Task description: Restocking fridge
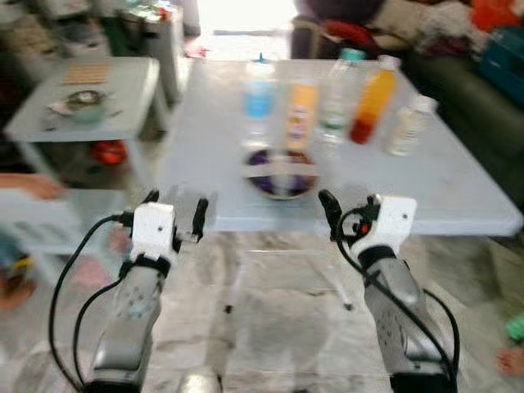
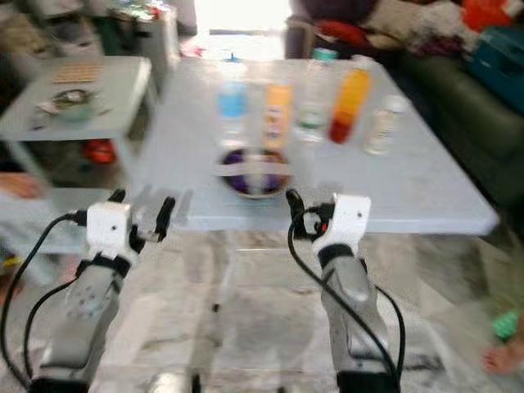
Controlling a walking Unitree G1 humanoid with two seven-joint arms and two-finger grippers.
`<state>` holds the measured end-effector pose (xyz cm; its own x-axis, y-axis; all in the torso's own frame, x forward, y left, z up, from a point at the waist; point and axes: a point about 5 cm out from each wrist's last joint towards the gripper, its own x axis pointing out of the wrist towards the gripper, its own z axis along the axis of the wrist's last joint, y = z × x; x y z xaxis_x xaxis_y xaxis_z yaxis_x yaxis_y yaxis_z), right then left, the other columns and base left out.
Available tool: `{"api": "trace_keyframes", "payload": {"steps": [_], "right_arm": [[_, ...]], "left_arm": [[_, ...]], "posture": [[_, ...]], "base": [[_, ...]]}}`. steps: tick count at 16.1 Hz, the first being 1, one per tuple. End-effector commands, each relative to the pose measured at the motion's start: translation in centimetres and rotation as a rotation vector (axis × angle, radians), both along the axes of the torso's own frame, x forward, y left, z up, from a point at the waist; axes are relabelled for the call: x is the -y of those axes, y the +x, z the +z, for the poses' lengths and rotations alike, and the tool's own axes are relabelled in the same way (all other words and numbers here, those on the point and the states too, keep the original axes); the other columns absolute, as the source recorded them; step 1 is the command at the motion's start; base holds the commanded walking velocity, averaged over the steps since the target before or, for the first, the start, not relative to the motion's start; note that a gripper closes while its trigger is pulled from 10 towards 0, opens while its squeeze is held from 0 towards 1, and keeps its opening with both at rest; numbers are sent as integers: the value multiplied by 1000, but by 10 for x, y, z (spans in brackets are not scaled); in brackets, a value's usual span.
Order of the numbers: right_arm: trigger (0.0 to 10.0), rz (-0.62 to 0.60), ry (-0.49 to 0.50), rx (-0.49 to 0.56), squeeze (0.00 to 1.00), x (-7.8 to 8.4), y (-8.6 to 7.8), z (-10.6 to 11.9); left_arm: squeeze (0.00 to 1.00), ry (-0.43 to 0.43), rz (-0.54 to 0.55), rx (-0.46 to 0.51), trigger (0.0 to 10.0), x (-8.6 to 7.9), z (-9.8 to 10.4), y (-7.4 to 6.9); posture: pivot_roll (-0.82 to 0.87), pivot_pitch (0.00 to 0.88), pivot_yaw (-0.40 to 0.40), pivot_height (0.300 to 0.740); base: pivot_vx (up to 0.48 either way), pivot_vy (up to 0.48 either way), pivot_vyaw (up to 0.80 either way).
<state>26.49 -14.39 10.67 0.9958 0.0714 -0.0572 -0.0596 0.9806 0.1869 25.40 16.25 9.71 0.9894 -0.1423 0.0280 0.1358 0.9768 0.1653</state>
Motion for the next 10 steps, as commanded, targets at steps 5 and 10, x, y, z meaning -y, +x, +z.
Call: {"api": "trace_keyframes", "payload": {"steps": [5,10], "right_arm": [[10000,3,0,17,0,-5,4,7],[10000,9,-11,19,0,-6,4,7]], "left_arm": [[0,-9,-91,32,10000,15,9,1],[0,-10,-88,30,10000,15,9,-1]], "posture": [[68,0,-28,740],[74,0,-36,740]], "base": [[0,0,-130],[344,0,-284]]}}
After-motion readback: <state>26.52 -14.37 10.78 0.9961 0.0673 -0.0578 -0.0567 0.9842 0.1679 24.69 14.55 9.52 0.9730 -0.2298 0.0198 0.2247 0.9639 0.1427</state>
